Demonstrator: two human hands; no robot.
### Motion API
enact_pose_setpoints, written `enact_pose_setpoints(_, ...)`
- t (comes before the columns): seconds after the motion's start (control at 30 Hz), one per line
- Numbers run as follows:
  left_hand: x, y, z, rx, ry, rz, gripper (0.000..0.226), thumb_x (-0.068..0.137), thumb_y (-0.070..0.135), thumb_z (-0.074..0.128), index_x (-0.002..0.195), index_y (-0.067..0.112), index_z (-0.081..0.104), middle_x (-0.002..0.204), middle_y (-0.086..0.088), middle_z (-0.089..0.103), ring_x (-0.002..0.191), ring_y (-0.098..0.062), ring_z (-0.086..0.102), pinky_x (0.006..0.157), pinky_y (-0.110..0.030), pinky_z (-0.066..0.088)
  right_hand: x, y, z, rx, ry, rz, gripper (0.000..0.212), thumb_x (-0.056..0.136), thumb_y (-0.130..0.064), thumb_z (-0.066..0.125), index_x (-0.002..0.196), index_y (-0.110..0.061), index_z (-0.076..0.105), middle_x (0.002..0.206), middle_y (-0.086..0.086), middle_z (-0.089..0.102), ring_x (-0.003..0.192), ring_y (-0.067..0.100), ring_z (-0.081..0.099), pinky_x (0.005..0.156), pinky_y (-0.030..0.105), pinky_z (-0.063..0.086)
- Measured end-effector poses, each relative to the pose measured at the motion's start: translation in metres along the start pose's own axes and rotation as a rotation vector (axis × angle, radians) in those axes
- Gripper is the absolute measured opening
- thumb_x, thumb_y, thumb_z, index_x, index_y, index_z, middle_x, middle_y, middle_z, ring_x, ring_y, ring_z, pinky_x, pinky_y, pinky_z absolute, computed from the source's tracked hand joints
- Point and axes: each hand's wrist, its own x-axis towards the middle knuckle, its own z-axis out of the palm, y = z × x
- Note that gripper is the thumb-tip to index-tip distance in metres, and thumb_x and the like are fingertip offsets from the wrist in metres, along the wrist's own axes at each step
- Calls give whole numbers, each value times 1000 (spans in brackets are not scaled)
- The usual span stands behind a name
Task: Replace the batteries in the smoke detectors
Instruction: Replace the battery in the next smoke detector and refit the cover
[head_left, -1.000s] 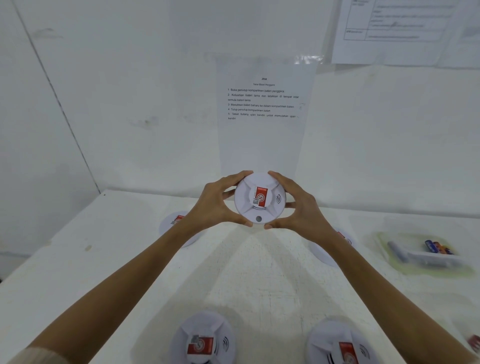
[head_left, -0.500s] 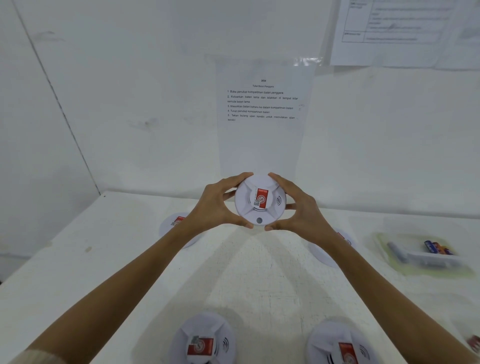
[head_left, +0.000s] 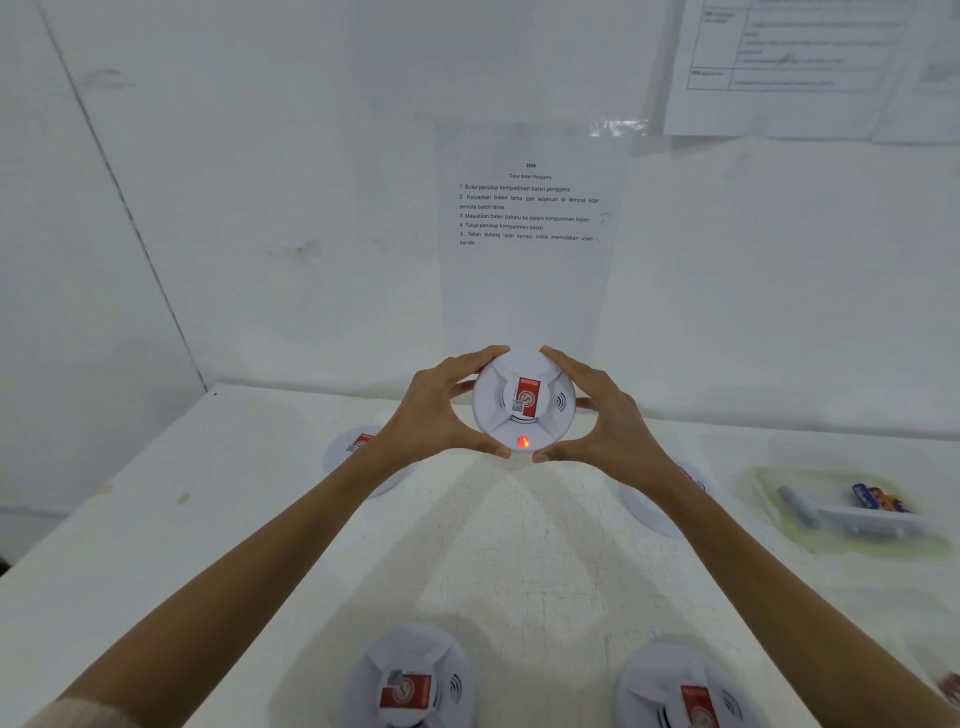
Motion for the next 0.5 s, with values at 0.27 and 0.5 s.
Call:
enact_pose_setpoints(0.27, -2, 0, 0, -29, -10, -4, 94, 49, 14, 91, 129, 24, 44, 129, 14, 51, 116, 6, 49, 95, -11, 42, -1, -2, -1, 31, -19, 6, 100, 55, -19, 89, 138, -28, 35, 136, -8, 47, 118, 7, 49, 87, 17, 50)
enact_pose_setpoints(0.5, -1, 1, -1, -53, -41, 3, 95, 50, 9, 90, 130, 25, 43, 131, 14, 48, 119, 7, 47, 93, -11, 43, -2, -3, -1, 23, 1, 6, 98, 53, -20, 89, 136, -28, 38, 133, -8, 50, 116, 8, 50, 87, 18, 50)
